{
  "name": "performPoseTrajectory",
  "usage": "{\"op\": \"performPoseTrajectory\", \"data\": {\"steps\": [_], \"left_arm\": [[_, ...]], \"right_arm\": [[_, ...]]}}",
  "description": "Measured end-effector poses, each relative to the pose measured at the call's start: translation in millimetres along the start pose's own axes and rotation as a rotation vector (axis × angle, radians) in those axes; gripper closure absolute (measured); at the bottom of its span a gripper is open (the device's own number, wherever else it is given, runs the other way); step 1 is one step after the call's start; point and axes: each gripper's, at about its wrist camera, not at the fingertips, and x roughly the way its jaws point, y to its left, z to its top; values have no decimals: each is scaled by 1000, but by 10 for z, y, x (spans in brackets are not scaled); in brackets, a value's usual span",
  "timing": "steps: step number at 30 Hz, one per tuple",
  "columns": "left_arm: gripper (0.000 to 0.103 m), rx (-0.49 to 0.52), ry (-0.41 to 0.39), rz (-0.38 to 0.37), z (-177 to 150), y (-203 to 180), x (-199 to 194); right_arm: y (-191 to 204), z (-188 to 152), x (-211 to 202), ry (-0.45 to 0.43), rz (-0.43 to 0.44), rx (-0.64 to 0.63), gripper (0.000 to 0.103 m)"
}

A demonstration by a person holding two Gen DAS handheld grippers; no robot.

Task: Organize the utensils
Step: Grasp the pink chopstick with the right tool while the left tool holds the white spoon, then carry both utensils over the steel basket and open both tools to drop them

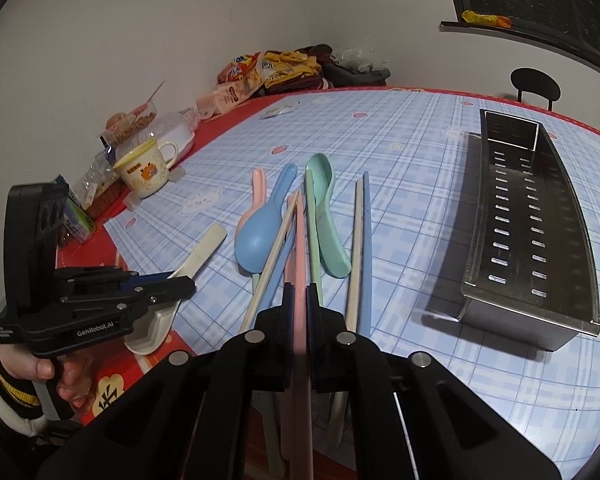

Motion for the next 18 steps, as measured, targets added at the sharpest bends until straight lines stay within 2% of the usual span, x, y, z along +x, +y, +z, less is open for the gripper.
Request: {"op": "performPoseTrajectory", "data": {"steps": [3,9,14,18], "left_arm": [[89,14,-35,21,7,-21,-70],[89,-7,-40,1,81,-11,-176],[89,29,-76,3,234,-140,-308],[89,53,-87,-23,458,-314,-290]], "right_arm": [[-42,4,-69,-36,-7,25,97],[-154,58,-301,-111,14,82,97],[-375,252,-550,-200,-31,104,97],[-693,413,-640,-256,-92,192,97]]}}
